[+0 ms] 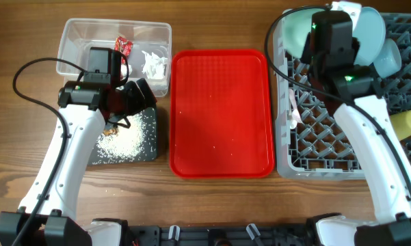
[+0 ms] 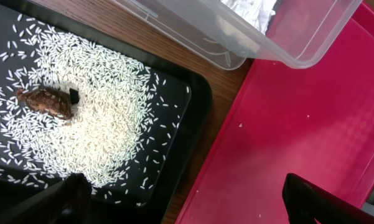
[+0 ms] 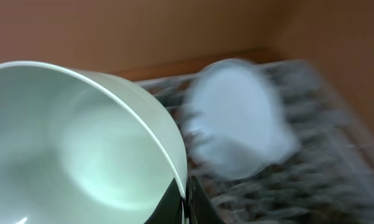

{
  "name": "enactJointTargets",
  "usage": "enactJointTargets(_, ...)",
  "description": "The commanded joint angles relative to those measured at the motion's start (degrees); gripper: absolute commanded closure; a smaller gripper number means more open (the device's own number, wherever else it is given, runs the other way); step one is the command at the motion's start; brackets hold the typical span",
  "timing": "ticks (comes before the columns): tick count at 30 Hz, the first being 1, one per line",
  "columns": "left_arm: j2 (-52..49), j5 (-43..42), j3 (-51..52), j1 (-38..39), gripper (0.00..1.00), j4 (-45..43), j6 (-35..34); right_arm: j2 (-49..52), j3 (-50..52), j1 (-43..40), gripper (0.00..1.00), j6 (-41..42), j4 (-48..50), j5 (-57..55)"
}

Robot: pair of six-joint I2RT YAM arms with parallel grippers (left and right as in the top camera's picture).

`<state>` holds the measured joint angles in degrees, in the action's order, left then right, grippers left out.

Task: Sort waste into correct bins and load items into the dishwasher rack
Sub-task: 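Carry the green bowl right and set it in the dish rack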

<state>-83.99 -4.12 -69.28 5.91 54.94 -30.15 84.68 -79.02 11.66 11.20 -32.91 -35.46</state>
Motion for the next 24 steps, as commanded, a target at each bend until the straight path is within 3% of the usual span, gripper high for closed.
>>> enactJointTargets(1,1.05,0.98,-0.11,-0.20,0.00,-0.07,-0.13,3.63,-0.42,-0.31,0.96,-5.09,3.48,-23.63)
enactJointTargets(4,1.05,0.98,-0.11,-0.20,0.00,-0.24,-0.13,7.15,-0.42,-0.66,0.96,-11.28,9.70,-32.04)
enactJointTargets(7,1.05,0.96,-0.11,-0.20,0.00,-0.28,-0.15,11.87,-0.42,-1.62,0.96,-23.58,20.96,-37.86)
enactJointTargets(12,1.05,0.96,-0.11,-0.20,0.00,-0.28,-0.15,18.86,-0.42,-2.91,0.96,-40.04,36.52,-39.06)
enactJointTargets(24,1.05,0.96,-0.11,-0.20,0.00,-0.94,-0.15,30.05,-0.42,-2.10,0.96,-41.18,39.74,-38.16)
